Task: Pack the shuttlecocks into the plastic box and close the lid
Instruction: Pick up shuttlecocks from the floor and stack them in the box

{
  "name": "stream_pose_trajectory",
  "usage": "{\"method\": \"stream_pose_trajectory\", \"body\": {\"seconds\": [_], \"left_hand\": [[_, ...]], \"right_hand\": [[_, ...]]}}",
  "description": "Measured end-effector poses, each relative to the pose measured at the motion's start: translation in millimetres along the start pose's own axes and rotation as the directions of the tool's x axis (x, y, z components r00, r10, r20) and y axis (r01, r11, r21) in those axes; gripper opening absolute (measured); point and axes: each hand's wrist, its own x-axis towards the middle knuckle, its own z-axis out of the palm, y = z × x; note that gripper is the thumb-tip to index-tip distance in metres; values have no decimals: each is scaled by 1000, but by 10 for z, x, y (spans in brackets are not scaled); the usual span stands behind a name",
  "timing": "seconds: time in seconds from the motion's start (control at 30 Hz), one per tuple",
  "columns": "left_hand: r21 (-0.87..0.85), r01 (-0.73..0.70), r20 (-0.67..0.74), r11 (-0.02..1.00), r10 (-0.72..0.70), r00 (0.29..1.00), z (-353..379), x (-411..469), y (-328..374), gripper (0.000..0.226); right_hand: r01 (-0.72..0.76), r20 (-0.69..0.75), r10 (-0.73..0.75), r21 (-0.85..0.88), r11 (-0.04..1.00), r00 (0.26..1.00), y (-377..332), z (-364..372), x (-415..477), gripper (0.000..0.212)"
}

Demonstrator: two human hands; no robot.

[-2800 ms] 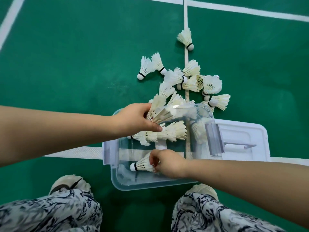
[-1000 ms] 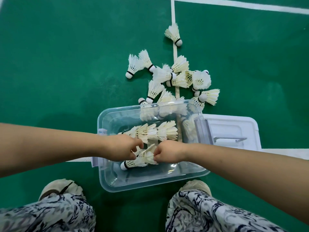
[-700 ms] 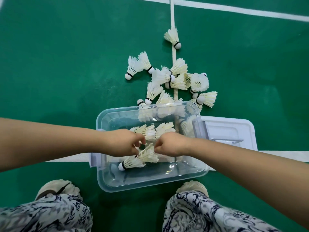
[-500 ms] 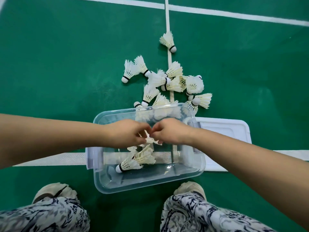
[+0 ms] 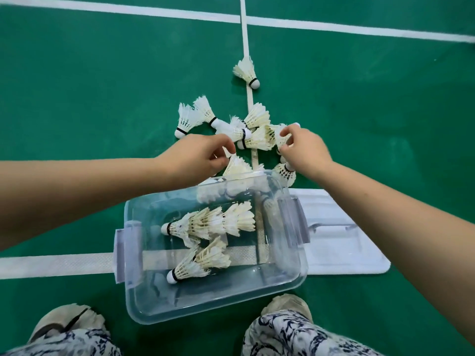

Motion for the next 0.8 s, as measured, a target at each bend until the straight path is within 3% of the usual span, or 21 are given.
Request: {"method": "stream_pose_trajectory", "body": {"seconds": [0.17, 0.33, 0.53, 0.67, 0.8], "left_hand": [[4, 19, 19, 1000, -19, 1000, 69, 19, -131, 21], [-20, 25, 40, 999, -25, 999, 112, 37, -221, 20], [-27, 34, 67, 999, -32, 997, 108, 41, -300, 22], [-40, 43, 77, 998, -40, 996, 101, 34, -345, 22], [-44, 55, 82, 998, -51, 995, 88, 27, -396, 22]], "right_hand": [[42, 150, -23, -126, 991, 988, 97, 177, 271, 53], [83, 293, -25, -186, 979, 956, 84, 300, 409, 44], [102, 236, -40, -257, 961, 971, 4, 359, 498, 44], [79, 174, -1, -442, 893, 985, -11, 371, 530, 49], [69, 143, 16, -567, 821, 990, -74, 380, 545, 41]]}}
